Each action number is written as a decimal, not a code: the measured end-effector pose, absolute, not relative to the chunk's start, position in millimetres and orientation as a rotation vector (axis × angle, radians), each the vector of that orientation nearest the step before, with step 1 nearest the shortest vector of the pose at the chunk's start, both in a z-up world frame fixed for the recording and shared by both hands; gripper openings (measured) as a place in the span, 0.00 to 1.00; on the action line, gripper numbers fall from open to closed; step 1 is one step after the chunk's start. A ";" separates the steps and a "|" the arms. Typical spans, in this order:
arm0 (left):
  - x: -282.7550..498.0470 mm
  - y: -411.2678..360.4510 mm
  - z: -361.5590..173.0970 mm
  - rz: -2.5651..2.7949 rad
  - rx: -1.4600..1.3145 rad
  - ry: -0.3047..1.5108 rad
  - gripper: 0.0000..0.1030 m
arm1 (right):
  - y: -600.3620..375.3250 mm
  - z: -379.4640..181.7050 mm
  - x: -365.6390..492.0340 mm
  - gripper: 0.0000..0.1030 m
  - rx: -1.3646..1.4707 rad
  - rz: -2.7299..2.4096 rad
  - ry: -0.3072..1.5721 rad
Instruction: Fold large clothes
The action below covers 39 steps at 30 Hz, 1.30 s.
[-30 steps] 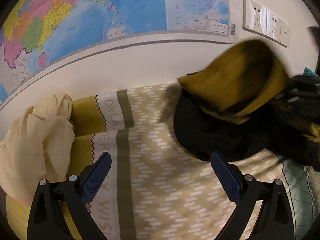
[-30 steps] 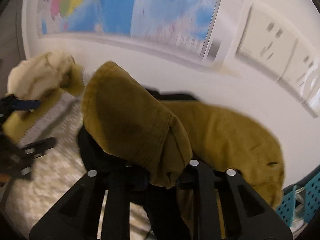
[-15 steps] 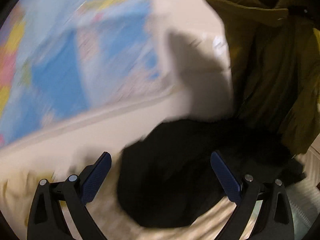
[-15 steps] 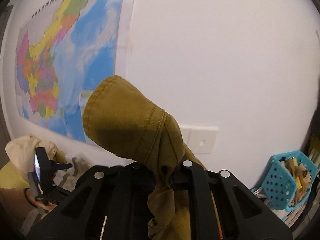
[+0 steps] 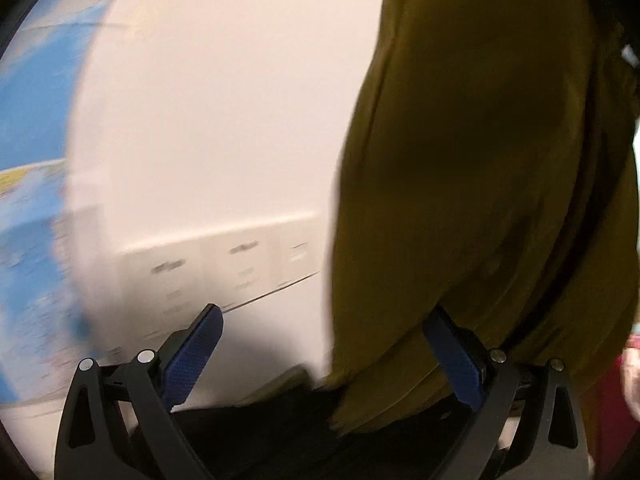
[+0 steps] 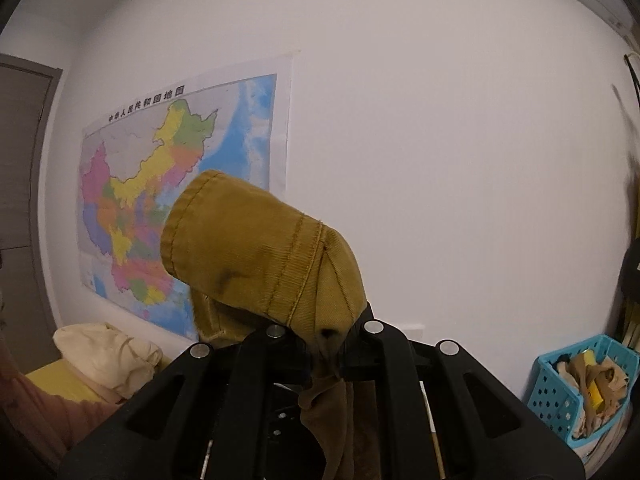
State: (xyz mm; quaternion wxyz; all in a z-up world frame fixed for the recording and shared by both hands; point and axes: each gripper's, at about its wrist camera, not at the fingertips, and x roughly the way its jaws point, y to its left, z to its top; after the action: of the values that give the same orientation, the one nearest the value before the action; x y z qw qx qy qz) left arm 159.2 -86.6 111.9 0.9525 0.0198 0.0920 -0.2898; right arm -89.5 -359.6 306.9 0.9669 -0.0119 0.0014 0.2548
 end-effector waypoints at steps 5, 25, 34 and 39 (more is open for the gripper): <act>159.1 -113.9 121.6 -0.591 0.102 0.179 0.00 | -370.1 306.5 -97.0 0.09 0.000 0.509 0.024; -148.2 24.2 320.0 -0.147 0.144 -0.277 0.01 | -376.8 397.4 -276.6 0.09 -0.040 0.640 -0.174; -278.5 47.2 299.5 0.080 0.254 -0.168 0.03 | -320.0 370.2 -263.5 0.11 -0.019 0.853 -0.079; -203.0 87.2 260.0 0.195 0.225 0.089 0.04 | -254.0 317.9 -138.2 0.13 0.013 0.889 0.160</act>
State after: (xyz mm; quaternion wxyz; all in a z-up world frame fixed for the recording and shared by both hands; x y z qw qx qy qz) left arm -203.0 87.2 260.0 0.9880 0.1119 0.0443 0.0969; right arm -138.2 -254.0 317.9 0.8997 0.0061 0.0771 0.4296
